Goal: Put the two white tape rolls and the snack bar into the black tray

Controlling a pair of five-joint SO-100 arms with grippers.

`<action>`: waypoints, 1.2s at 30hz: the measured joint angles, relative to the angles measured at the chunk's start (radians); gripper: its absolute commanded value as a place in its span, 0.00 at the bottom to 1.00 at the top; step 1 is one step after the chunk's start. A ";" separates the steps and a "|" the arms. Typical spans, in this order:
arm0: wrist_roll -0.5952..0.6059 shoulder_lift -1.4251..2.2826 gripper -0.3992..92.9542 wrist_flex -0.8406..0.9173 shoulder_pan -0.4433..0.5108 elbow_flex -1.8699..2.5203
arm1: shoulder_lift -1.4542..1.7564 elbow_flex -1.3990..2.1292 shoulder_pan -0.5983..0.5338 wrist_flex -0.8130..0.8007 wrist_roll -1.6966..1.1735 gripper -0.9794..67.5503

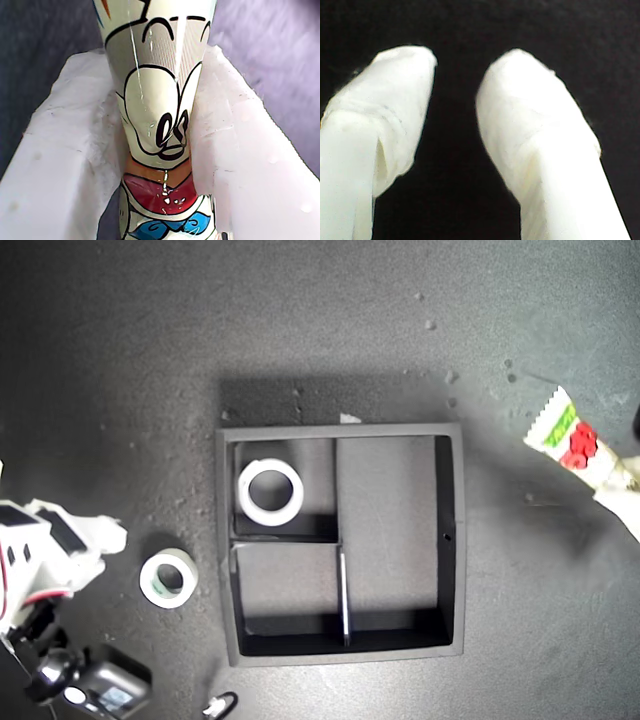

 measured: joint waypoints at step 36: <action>-0.080 0.179 0.07 -0.078 0.094 0.190 | 0.060 0.212 0.245 -0.331 0.000 0.01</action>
